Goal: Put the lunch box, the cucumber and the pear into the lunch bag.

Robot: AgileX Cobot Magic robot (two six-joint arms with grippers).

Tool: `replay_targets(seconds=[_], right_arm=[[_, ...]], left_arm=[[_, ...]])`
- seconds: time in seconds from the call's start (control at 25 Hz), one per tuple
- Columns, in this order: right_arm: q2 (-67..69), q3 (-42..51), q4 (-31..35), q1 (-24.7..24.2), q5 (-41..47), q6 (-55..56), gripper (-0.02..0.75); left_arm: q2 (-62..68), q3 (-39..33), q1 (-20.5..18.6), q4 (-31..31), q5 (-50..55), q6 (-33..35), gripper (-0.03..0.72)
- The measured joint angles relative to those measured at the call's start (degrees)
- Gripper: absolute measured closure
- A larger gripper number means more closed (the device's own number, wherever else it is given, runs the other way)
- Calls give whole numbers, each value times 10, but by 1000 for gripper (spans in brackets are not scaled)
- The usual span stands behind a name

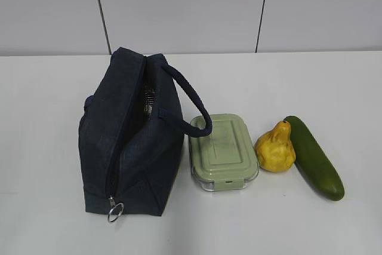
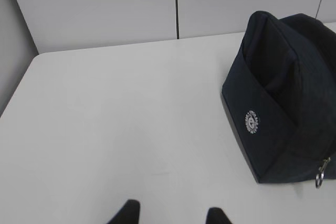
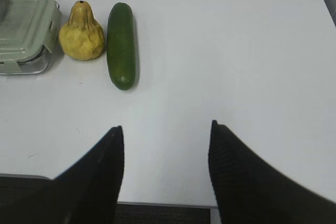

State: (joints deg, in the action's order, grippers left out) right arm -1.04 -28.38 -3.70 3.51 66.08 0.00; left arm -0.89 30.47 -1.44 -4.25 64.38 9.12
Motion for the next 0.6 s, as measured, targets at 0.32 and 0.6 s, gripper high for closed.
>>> replay_targets(seconds=[0.32, 0.6], right_arm=[[0, 0, 0, 0, 0, 0, 328], [0, 0, 0, 0, 0, 0, 328]], left_arm=[[0, 0, 0, 0, 0, 0, 447], [0, 0, 0, 0, 0, 0, 447]])
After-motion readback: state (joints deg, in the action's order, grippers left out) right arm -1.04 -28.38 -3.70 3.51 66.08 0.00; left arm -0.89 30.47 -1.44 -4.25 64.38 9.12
